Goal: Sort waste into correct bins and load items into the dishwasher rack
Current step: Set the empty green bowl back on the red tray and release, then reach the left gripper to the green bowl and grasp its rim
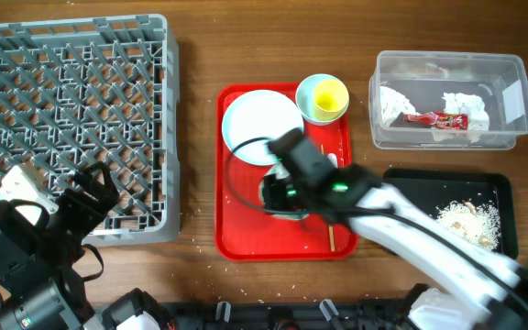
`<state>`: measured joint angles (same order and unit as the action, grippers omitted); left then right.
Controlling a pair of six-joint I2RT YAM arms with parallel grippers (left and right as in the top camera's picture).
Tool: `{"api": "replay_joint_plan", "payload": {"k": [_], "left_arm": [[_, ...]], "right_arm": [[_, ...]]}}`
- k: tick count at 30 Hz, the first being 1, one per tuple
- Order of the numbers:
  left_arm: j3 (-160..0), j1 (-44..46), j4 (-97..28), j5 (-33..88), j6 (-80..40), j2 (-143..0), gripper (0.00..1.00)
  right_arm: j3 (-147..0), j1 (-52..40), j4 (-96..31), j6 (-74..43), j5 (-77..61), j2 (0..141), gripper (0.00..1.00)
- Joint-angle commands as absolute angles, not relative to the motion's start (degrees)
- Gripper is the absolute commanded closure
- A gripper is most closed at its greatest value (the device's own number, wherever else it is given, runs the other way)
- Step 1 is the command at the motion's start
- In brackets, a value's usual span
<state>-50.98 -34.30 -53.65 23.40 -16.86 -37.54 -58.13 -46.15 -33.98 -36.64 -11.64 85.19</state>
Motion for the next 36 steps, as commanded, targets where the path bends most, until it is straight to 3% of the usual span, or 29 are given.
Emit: {"api": "replay_joint_plan", "payload": {"k": [1, 10, 11, 14, 15, 22, 25, 31, 36], "left_arm": [[-51.7, -34.5, -53.5, 23.3, -17.2, -37.3, 0.0], [-51.7, -34.5, -53.5, 23.3, -17.2, -37.3, 0.0], [-51.7, -34.5, -53.5, 23.3, -17.2, -37.3, 0.0], [-51.7, -34.5, -53.6, 23.3, -17.2, -37.5, 0.0], [-51.7, -34.5, -53.6, 23.3, -17.2, -37.5, 0.0], [-51.7, -34.5, -53.7, 23.3, -17.2, -37.5, 0.0], [-51.7, -34.5, -53.7, 23.3, -17.2, -37.5, 0.0], [-51.7, -34.5, -53.7, 23.3, -17.2, -37.5, 0.0], [-51.7, -34.5, -53.7, 23.3, -17.2, -37.5, 0.0]], "right_arm": [[-57.3, -49.0, -30.8, -40.7, -7.6, 92.8, 0.96], [-57.5, -49.7, -26.3, -40.5, -13.2, 93.9, 0.95], [-57.9, -49.7, -26.1, -40.4, -13.4, 93.9, 0.89], [-59.2, -49.7, -26.2, -39.0, -14.2, 93.9, 0.56], [-59.6, -49.7, -26.6, -38.8, -14.3, 93.9, 0.49], [-68.9, -46.6, -40.3, -36.9, -11.3, 86.7, 0.44], [-75.6, -38.0, -52.9, -35.9, -4.0, 77.7, 0.0], [-76.9, -13.7, -67.2, -36.0, 5.1, 63.7, 0.0], [-76.4, -7.9, -74.1, -36.0, 9.2, 62.8, 0.0]]}}
